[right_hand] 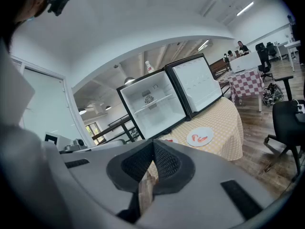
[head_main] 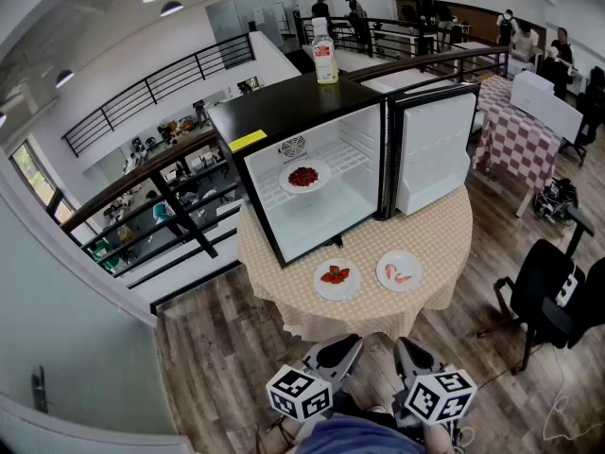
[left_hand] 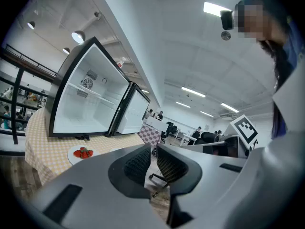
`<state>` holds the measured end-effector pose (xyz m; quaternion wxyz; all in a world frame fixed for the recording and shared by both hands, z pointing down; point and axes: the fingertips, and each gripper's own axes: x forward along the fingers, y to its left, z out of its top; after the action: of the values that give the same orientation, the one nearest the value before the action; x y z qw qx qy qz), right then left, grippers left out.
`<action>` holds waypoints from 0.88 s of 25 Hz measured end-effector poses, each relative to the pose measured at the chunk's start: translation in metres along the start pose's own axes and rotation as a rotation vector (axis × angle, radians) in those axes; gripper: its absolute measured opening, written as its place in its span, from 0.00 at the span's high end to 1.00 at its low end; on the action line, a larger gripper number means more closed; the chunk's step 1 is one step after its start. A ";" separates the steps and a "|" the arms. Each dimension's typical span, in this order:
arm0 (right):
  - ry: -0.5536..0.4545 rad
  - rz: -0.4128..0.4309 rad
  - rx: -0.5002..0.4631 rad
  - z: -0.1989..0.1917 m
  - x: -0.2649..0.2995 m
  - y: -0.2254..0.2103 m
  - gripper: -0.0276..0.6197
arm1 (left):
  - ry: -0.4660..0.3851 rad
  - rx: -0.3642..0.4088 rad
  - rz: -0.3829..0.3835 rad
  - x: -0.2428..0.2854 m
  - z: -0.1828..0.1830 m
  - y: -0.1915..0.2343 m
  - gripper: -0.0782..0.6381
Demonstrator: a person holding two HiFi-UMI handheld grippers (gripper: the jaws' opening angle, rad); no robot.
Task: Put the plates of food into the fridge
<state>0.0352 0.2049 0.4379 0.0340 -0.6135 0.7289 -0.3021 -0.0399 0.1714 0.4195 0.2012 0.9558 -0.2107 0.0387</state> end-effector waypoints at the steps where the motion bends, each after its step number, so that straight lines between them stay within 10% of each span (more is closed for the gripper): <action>1: 0.000 -0.007 -0.002 0.005 0.001 -0.001 0.93 | 0.000 -0.001 0.001 0.003 0.001 0.001 0.84; 22: 0.095 0.081 0.065 -0.017 0.059 0.008 0.93 | 0.053 -0.020 0.165 -0.033 -0.008 0.061 0.84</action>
<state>0.0066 0.1583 0.4663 0.0314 -0.5671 0.7436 -0.3528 -0.0951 0.1362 0.4438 0.2123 0.9318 -0.2839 0.0786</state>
